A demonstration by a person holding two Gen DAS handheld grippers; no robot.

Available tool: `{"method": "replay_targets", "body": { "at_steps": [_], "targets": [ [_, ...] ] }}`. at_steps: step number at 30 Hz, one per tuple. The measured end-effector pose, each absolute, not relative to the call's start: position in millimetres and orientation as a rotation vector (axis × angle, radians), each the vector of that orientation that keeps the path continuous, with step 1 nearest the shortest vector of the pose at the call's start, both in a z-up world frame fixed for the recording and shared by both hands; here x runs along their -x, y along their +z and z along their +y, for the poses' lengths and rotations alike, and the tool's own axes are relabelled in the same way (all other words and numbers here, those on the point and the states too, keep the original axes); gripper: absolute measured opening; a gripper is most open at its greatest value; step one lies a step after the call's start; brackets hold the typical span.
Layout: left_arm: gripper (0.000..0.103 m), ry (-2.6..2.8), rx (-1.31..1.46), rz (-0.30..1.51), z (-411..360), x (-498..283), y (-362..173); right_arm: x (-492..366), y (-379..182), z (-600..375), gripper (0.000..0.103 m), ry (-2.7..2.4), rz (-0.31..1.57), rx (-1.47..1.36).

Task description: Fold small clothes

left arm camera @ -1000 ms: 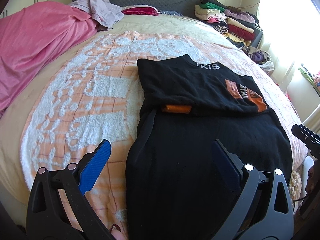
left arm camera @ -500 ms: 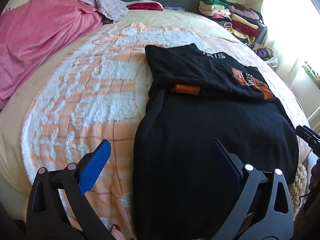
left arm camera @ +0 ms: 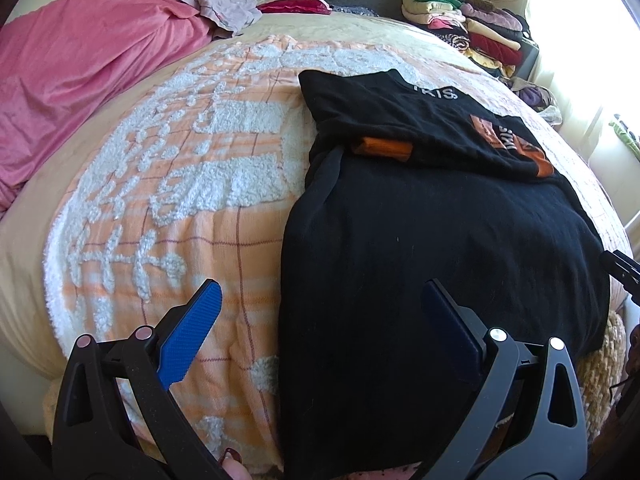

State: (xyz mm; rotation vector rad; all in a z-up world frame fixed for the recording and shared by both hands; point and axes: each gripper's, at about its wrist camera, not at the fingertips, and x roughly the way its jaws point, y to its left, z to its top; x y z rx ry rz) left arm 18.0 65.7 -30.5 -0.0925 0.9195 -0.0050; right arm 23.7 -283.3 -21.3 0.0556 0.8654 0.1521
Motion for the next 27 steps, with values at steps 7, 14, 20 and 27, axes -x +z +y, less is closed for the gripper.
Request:
{"method": "replay_targets", "body": {
  "at_steps": [7, 14, 20, 27],
  "targets": [
    [0.093, -0.016, 0.090, 0.949, 66.4, -9.2, -39.7, -16.8, -34.5, -295.0, 0.095, 0.134, 0.904, -0.048],
    [0.093, -0.033, 0.104, 0.969, 70.2, 2.8, -47.8, -7.9, -48.2, -308.2, 0.095, 0.119, 0.946, -0.067],
    [0.093, -0.051, 0.146, 0.984, 77.6, 18.8, -54.1, -0.2, -53.4, -315.2, 0.095, 0.118, 0.964, -0.063],
    [0.079, -0.117, 0.217, 0.996, 81.9, 36.6, -56.6, 7.6, -58.2, -325.2, 0.095, 0.110, 0.978, -0.083]
  ]
}}
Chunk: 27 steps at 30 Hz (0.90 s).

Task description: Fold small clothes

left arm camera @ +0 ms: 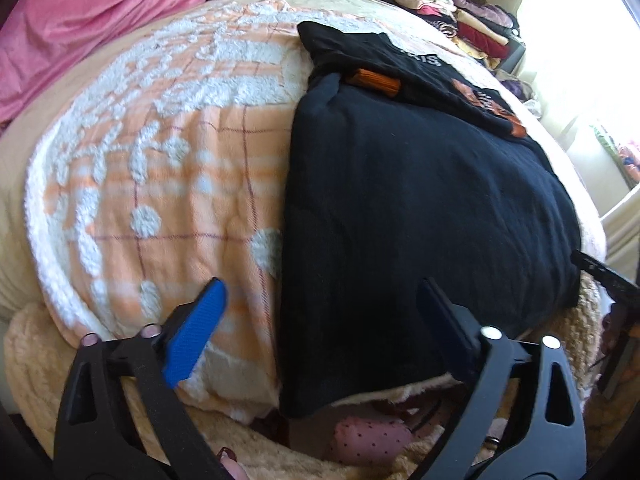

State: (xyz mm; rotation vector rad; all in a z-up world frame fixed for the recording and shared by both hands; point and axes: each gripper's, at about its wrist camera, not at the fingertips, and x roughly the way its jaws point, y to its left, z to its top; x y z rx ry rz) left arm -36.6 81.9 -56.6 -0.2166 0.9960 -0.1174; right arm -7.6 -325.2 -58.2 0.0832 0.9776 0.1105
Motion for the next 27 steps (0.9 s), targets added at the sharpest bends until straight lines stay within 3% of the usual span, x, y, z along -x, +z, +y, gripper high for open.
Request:
{"method": "replay_targets", "body": {
  "at_steps": [9, 12, 17, 21, 23, 26, 27],
  "targets": [
    [0.041, -0.137, 0.255, 0.990, 88.3, 46.9, -55.7, 16.4, -67.0, -341.3, 0.095, 0.117, 1.014, -0.149],
    [0.033, -0.140, 0.269, 0.994, 94.5, 50.7, -56.2, 19.0, -69.7, -346.4, 0.095, 0.124, 1.017, -0.174],
    [0.033, -0.156, 0.287, 0.997, 97.0, 58.9, -54.3, 20.3, -75.3, -355.3, 0.092, 0.136, 1.030, -0.212],
    [0.034, -0.173, 0.289, 1.006, 92.9, 60.7, -53.5, 25.5, -75.9, -357.6, 0.067, 0.171, 1.031, -0.227],
    [0.034, -0.173, 0.289, 1.011, 91.5, 60.8, -54.5, 28.2, -73.6, -356.2, 0.049, 0.185, 1.023, -0.208],
    [0.035, -0.178, 0.290, 1.022, 89.6, 61.5, -56.8, 32.0, -72.5, -359.1, 0.040, 0.191, 1.018, -0.190],
    [0.040, -0.181, 0.293, 1.026, 89.5, 61.3, -57.7, 31.9, -73.8, -360.7, 0.040, 0.190, 1.021, -0.191]
  ]
}}
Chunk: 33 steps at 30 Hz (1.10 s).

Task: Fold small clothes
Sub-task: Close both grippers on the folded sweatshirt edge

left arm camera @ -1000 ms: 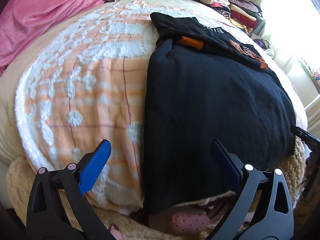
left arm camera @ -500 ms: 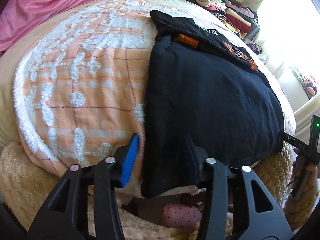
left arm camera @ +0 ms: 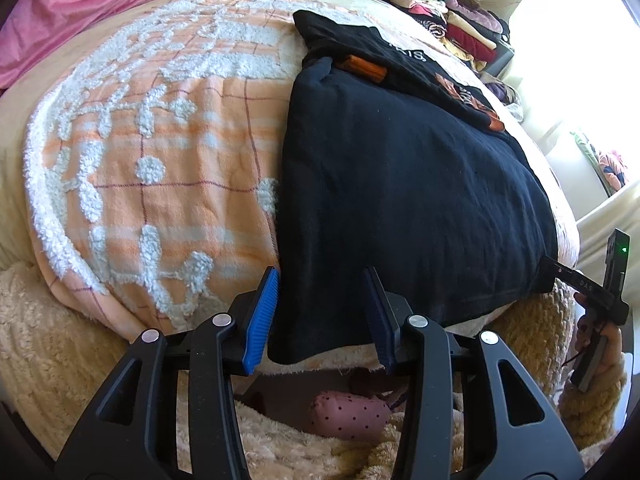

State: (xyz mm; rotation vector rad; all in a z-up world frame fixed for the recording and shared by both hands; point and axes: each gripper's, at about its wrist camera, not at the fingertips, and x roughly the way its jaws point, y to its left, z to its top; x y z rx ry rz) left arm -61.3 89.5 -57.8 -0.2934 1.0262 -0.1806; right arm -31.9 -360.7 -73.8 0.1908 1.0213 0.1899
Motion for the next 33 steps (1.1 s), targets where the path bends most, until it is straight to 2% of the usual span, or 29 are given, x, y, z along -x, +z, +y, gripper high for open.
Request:
{"method": "replay_targets", "body": {
  "at_steps": [2, 5, 8, 9, 11, 13, 17, 19, 21, 23, 26, 28, 30, 33],
  "targets": [
    [0.047, -0.186, 0.308, 1.039, 88.3, 60.0, -61.5, 30.3, -78.0, -365.4, 0.044, 0.190, 1.032, -0.206],
    [0.048, -0.180, 0.302, 1.046, 85.2, 57.6, -65.9, 28.7, -82.4, -368.2, 0.049, 0.197, 1.036, -0.224],
    [0.047, -0.174, 0.296, 1.046, 83.4, 55.5, -66.6, 29.6, -81.9, -370.1, 0.046, 0.209, 1.031, -0.232],
    [0.041, -0.170, 0.288, 1.047, 83.1, 55.3, -66.4, 30.6, -81.2, -371.0, 0.042, 0.216, 1.027, -0.236],
    [0.031, -0.147, 0.271, 1.046, 83.2, 55.4, -66.0, 34.4, -78.9, -373.9, 0.026, 0.239, 1.019, -0.246],
    [0.024, -0.138, 0.281, 1.040, 87.0, 56.0, -64.7, 37.9, -75.3, -373.9, 0.015, 0.265, 1.011, -0.247],
    [0.000, -0.156, 0.316, 1.018, 95.4, 59.2, -58.7, 39.8, -69.0, -372.5, 0.011, 0.289, 0.997, -0.261],
    [0.000, -0.180, 0.335, 1.010, 95.7, 61.6, -53.8, 39.2, -68.7, -374.1, 0.011, 0.290, 0.999, -0.273],
    [0.001, -0.184, 0.307, 1.020, 92.6, 62.4, -53.9, 37.5, -71.5, -378.6, 0.015, 0.274, 1.011, -0.293],
    [0.003, -0.182, 0.309, 1.035, 92.3, 62.5, -58.1, 36.6, -74.2, -379.8, 0.030, 0.265, 1.025, -0.289],
    [0.013, -0.185, 0.332, 1.058, 92.4, 61.8, -66.9, 35.5, -77.4, -375.0, 0.036, 0.275, 1.036, -0.271],
    [0.016, -0.190, 0.338, 1.057, 91.2, 60.3, -68.6, 34.6, -78.2, -372.1, 0.037, 0.272, 1.038, -0.256],
    [0.029, -0.198, 0.349, 1.058, 91.1, 59.0, -70.3, 34.4, -78.4, -372.1, 0.037, 0.276, 1.039, -0.257],
    [0.041, -0.194, 0.366, 1.065, 95.1, 59.8, -72.4, 35.3, -79.8, -378.1, 0.036, 0.274, 1.040, -0.292]
  ]
}}
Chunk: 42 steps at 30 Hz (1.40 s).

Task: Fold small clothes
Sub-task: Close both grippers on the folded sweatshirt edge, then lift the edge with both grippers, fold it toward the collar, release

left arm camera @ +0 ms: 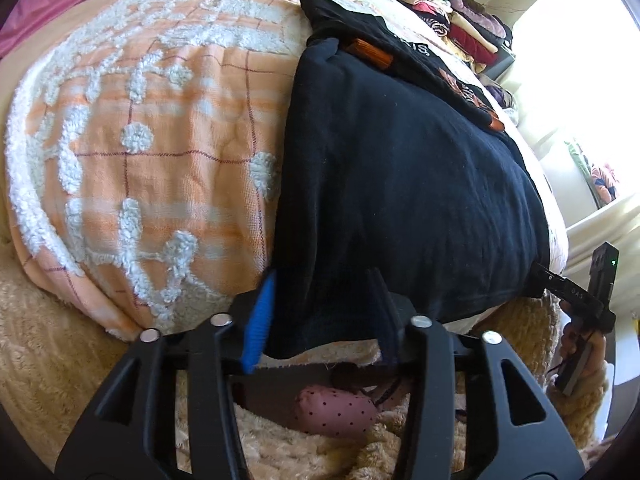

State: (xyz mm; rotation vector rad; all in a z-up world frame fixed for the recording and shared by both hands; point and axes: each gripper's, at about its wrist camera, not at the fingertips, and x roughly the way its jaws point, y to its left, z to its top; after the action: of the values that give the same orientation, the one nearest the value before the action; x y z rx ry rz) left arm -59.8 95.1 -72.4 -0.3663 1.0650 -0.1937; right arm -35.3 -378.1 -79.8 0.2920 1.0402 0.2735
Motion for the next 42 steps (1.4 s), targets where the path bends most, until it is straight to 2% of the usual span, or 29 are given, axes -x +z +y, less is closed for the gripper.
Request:
{"method": "replay_targets", "body": {
  "at_steps": [5, 7, 9, 10, 12, 13, 21, 29, 35, 42],
  "targets": [
    [0.041, -0.198, 0.355, 1.078, 92.9, 62.5, -76.5, 33.7, -80.8, -376.8, 0.038, 0.264, 1.042, -0.289],
    [0.027, -0.190, 0.330, 1.076, 88.8, 60.5, -78.3, 32.8, -80.2, -373.3, 0.038, 0.261, 1.040, -0.272],
    [0.012, -0.189, 0.334, 1.073, 88.1, 59.8, -78.0, 33.4, -78.6, -371.7, 0.027, 0.271, 1.033, -0.265],
    [0.008, -0.194, 0.337, 1.069, 88.3, 60.4, -76.1, 34.5, -77.5, -371.9, 0.015, 0.283, 1.030, -0.268],
    [0.004, -0.203, 0.335, 1.061, 86.9, 62.0, -71.1, 37.6, -72.6, -372.2, 0.010, 0.303, 1.020, -0.265],
    [0.003, -0.213, 0.339, 1.054, 86.6, 63.3, -67.8, 39.4, -68.4, -372.2, 0.007, 0.321, 1.008, -0.262],
    [0.003, -0.302, 0.432, 0.918, 101.0, 66.3, -18.2, 37.1, -12.7, -388.0, 0.007, 0.452, 0.824, -0.392],
    [0.003, -0.297, 0.402, 0.791, 114.8, 31.5, 35.0, -0.5, 58.3, -387.9, 0.007, 0.486, 0.667, -0.388],
    [0.003, -0.288, 0.371, 0.734, 119.1, -5.0, 63.8, -34.9, 95.3, -373.2, 0.007, 0.475, 0.619, -0.305],
    [0.003, -0.275, 0.322, 0.700, 115.7, -50.6, 91.4, -74.9, 111.5, -362.3, 0.007, 0.438, 0.620, -0.261]
  ]
}}
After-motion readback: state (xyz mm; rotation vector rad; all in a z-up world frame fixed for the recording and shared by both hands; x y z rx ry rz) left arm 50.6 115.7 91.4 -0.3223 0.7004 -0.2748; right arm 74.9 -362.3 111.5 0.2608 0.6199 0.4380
